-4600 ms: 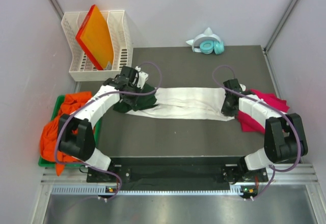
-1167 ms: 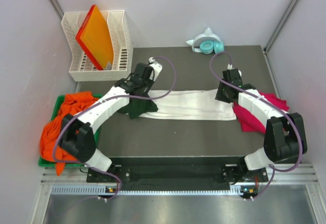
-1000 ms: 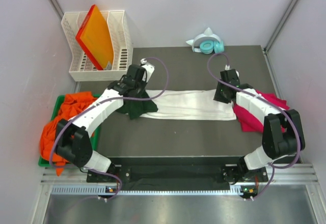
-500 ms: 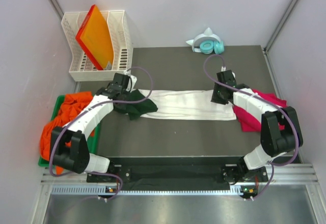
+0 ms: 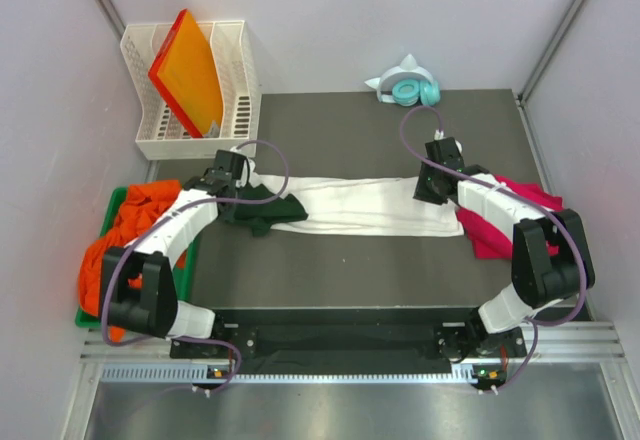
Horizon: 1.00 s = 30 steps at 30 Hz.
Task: Fold and stack the t-shirts
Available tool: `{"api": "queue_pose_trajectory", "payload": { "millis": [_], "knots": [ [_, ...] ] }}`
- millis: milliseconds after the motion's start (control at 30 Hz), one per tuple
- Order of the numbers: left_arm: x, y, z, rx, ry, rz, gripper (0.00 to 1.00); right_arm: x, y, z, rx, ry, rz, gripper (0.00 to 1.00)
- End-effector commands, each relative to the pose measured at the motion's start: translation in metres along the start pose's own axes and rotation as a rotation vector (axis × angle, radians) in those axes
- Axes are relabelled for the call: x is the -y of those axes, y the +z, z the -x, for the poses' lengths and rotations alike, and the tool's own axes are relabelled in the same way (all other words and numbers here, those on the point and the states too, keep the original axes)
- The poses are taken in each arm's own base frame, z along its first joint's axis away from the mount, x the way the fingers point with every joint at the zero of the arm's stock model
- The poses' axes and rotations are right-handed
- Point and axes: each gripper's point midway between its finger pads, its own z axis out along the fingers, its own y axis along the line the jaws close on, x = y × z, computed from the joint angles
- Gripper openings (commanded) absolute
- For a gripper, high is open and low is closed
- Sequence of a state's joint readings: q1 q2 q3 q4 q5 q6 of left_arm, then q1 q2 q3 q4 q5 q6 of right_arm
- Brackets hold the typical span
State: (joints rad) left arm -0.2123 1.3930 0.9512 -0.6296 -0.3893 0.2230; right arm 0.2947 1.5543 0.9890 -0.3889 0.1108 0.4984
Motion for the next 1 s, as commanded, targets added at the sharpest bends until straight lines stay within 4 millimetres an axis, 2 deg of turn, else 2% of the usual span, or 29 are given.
{"api": "queue_pose_trajectory", "payload": {
  "millis": [0, 33, 133, 167, 233, 267, 300, 333, 367, 467, 567, 633, 700, 767, 800, 867, 900, 967],
  "knots": [
    [-0.009, 0.01, -0.011, -0.069, 0.036, 0.055, 0.05, -0.011, -0.004, 0.007, 0.038, -0.002, 0.035, 0.27],
    [-0.01, 0.01, -0.009, -0.06, 0.033, 0.06, 0.1, -0.011, -0.003, 0.005, 0.032, -0.002, 0.033, 0.27],
    [-0.011, 0.006, -0.001, -0.028, 0.019, 0.029, 0.43, -0.013, -0.005, 0.004, 0.033, -0.004, 0.039, 0.27],
    [-0.012, 0.001, 0.007, 0.001, 0.004, 0.009, 0.66, -0.013, -0.005, 0.005, 0.036, -0.004, 0.041, 0.27],
    [-0.009, -0.017, 0.023, 0.083, -0.021, -0.055, 0.79, -0.013, -0.006, 0.005, 0.036, -0.01, 0.041, 0.27],
    [0.003, -0.029, 0.036, 0.141, -0.026, -0.152, 0.84, -0.013, -0.007, 0.006, 0.04, -0.009, 0.043, 0.27],
    [0.004, -0.043, 0.045, 0.2, -0.036, -0.186, 0.91, -0.014, -0.007, 0.006, 0.04, -0.012, 0.045, 0.27],
    [0.008, -0.049, 0.052, 0.242, -0.045, -0.22, 0.91, -0.014, -0.007, 0.006, 0.039, -0.012, 0.047, 0.27],
    [0.02, -0.059, 0.061, 0.289, -0.046, -0.305, 0.91, -0.015, -0.007, 0.006, 0.04, -0.013, 0.049, 0.27],
    [0.042, -0.074, 0.072, 0.332, -0.048, -0.448, 0.85, -0.017, -0.006, 0.004, 0.032, -0.02, 0.052, 0.27],
    [0.056, -0.071, 0.078, 0.314, -0.047, -0.499, 0.81, -0.022, -0.005, 0.004, 0.027, -0.031, 0.057, 0.27],
    [0.068, -0.065, 0.083, 0.296, -0.027, -0.515, 0.81, -0.023, -0.004, 0.004, 0.022, -0.033, 0.054, 0.27],
    [0.072, -0.055, 0.09, 0.283, -0.019, -0.483, 0.85, -0.028, -0.005, 0.007, 0.027, -0.039, 0.062, 0.27],
    [0.074, -0.052, 0.109, 0.317, -0.019, -0.466, 0.89, -0.03, -0.005, 0.009, 0.024, -0.045, 0.061, 0.27],
    [0.078, -0.04, 0.11, 0.284, -0.017, -0.466, 0.89, -0.031, -0.005, 0.009, 0.023, -0.048, 0.061, 0.27],
    [0.075, -0.035, 0.127, 0.289, -0.025, -0.446, 0.9, -0.033, -0.006, 0.011, 0.028, -0.048, 0.061, 0.27],
    [0.08, -0.021, 0.128, 0.251, -0.022, -0.445, 0.9, -0.033, -0.006, 0.011, 0.026, -0.048, 0.062, 0.27],
    [0.081, -0.012, 0.138, 0.205, -0.028, -0.446, 0.9, -0.033, -0.007, 0.01, 0.023, -0.053, 0.059, 0.27]
  ]
}}
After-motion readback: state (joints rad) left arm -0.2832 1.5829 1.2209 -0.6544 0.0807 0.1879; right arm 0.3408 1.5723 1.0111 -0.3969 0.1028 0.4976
